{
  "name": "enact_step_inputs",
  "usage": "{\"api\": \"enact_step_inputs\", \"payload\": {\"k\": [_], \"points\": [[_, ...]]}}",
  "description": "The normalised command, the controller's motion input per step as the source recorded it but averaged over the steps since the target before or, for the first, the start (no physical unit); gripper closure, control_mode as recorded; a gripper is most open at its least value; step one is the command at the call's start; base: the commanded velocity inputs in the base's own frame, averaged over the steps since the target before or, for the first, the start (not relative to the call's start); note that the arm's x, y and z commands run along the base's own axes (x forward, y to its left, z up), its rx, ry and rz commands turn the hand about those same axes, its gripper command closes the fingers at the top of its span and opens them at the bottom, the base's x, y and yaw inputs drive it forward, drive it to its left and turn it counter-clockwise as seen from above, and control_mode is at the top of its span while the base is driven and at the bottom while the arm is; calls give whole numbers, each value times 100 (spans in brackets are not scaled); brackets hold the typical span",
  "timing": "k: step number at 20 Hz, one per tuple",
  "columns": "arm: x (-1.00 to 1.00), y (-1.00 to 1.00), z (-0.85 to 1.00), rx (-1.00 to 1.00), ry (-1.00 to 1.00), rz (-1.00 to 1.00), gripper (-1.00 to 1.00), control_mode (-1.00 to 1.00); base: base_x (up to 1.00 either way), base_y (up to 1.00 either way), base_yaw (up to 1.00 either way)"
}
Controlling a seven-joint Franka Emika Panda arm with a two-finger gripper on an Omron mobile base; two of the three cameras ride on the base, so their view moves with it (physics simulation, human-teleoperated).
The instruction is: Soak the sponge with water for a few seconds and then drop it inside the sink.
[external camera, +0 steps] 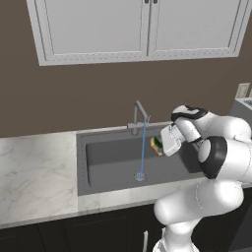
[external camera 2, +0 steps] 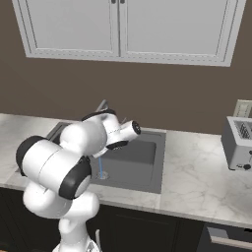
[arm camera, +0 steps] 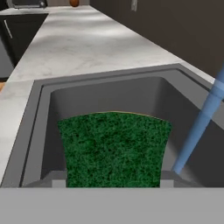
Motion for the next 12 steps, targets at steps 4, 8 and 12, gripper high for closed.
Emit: {"api": "enact_step_inputs", "payload": {"k": [4,8,12], "points": [[1,0,-13,0,0,-9,100,-100,0,0,0],[17,0,-18,0,0,-7,100,-100,0,0,0],[20,0,-21,0,0,-4,100,-100,0,0,0]]}}
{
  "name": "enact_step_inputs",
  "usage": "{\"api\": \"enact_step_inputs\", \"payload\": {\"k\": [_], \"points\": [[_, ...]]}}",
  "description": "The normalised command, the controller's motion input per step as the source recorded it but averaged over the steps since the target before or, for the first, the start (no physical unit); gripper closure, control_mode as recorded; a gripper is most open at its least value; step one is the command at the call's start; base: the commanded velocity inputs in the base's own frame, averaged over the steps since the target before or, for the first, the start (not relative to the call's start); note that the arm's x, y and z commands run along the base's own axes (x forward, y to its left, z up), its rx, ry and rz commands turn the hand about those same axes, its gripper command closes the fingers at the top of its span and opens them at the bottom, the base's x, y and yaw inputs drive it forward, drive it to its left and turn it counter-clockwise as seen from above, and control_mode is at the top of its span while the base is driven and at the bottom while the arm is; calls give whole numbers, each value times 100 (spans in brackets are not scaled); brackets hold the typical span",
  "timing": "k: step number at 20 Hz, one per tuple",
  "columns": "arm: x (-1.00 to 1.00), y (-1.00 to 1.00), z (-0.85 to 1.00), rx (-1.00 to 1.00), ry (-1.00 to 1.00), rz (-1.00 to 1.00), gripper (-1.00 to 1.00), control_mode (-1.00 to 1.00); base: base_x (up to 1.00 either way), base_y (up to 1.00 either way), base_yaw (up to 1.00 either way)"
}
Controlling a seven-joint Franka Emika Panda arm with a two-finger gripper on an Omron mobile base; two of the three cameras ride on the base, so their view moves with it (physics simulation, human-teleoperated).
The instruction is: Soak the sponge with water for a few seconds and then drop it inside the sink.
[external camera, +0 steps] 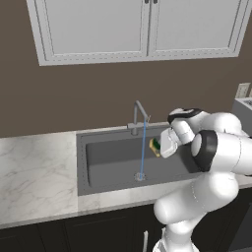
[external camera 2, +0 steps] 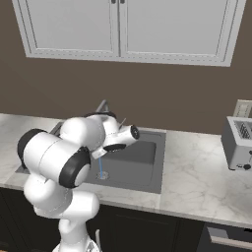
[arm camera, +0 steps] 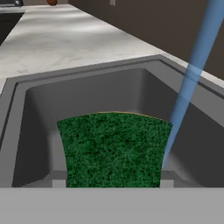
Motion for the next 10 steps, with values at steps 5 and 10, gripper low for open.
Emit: {"api": "enact_step_inputs", "payload": {"k": [5,10], "points": [[31,0,-23,0,0,-1,100,-100,0,0,0],[46,0,-23,0,0,0,100,-100,0,0,0]]}}
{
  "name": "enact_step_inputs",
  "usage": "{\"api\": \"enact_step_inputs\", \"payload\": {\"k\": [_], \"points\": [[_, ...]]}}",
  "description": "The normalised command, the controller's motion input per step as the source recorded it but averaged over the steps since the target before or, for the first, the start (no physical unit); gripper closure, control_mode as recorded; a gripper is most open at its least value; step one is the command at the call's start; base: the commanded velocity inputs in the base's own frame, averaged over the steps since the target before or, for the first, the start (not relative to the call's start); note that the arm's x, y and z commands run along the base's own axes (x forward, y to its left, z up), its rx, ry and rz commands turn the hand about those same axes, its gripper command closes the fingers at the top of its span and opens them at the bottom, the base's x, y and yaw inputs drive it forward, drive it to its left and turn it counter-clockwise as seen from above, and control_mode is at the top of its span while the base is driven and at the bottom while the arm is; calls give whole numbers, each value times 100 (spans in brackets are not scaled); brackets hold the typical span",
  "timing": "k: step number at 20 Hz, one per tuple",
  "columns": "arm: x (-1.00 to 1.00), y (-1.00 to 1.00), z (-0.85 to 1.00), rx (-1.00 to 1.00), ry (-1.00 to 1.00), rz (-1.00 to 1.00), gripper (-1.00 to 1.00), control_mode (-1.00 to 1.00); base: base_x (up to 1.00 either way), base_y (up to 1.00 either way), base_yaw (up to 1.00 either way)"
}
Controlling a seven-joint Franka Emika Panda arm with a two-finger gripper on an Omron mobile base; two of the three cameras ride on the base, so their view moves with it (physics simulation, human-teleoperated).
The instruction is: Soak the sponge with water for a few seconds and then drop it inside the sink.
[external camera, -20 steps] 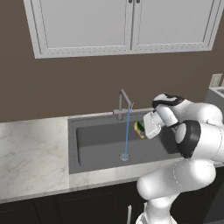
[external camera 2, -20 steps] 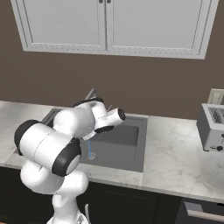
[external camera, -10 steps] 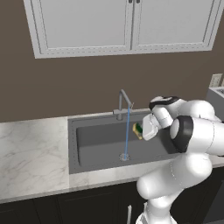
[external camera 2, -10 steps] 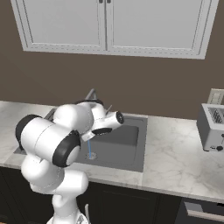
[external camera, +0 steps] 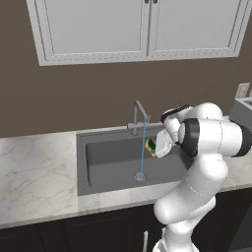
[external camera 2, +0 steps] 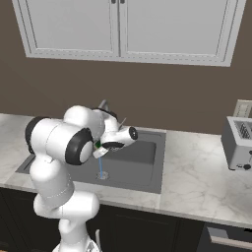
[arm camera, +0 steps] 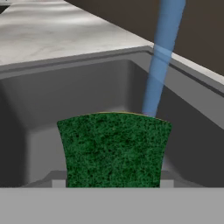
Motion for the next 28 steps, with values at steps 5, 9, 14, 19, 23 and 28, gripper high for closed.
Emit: {"api": "enact_step_inputs", "payload": {"k": [5,9,14,19,23,28], "points": [[51,0,-22,0,0,0,100,-100,0,0,0],[40,0,-27,0,0,0,100,-100,0,0,0],[39,0,-34,0,0,0,100,-100,0,0,0],[30,0,-29,0,0,0,100,-100,0,0,0],[-5,0,-3,0,0,0,100,-100,0,0,0],[-38,0,0,2,0,0,100,-100,0,0,0]]}}
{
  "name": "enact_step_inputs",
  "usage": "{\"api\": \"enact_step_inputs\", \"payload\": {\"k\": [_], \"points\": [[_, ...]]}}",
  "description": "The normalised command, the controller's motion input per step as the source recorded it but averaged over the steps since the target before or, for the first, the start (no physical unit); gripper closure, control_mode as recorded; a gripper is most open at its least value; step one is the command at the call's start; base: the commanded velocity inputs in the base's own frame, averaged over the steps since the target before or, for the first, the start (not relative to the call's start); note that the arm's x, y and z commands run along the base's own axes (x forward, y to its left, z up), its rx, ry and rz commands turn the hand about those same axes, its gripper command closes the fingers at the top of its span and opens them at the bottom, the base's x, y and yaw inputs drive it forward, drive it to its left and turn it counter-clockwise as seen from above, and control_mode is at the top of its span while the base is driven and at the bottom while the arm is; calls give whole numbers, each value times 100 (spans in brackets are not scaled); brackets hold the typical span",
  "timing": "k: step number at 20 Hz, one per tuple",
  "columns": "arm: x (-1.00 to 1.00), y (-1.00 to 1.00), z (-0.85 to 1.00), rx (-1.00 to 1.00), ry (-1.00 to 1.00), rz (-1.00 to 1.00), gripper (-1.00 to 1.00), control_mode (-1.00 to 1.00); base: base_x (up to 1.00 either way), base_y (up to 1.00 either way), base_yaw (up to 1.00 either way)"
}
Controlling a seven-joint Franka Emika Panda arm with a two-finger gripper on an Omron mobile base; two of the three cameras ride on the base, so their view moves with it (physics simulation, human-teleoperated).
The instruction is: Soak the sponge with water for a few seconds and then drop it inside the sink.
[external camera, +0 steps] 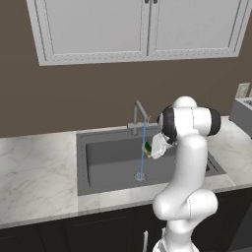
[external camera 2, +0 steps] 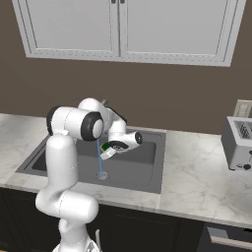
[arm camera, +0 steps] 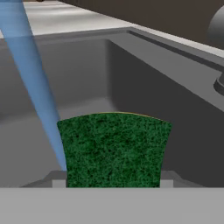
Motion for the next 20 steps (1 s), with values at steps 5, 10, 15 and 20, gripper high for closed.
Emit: {"api": "enact_step_inputs", "payload": {"k": [5,10,15,20], "points": [[-20,1,0,0,0,1,100,-100,0,0,0],[0,11,0,0,0,0,100,-100,0,0,0],[0,8,0,0,0,0,100,-100,0,0,0],[0,0,0,0,0,0,100,-100,0,0,0]]}}
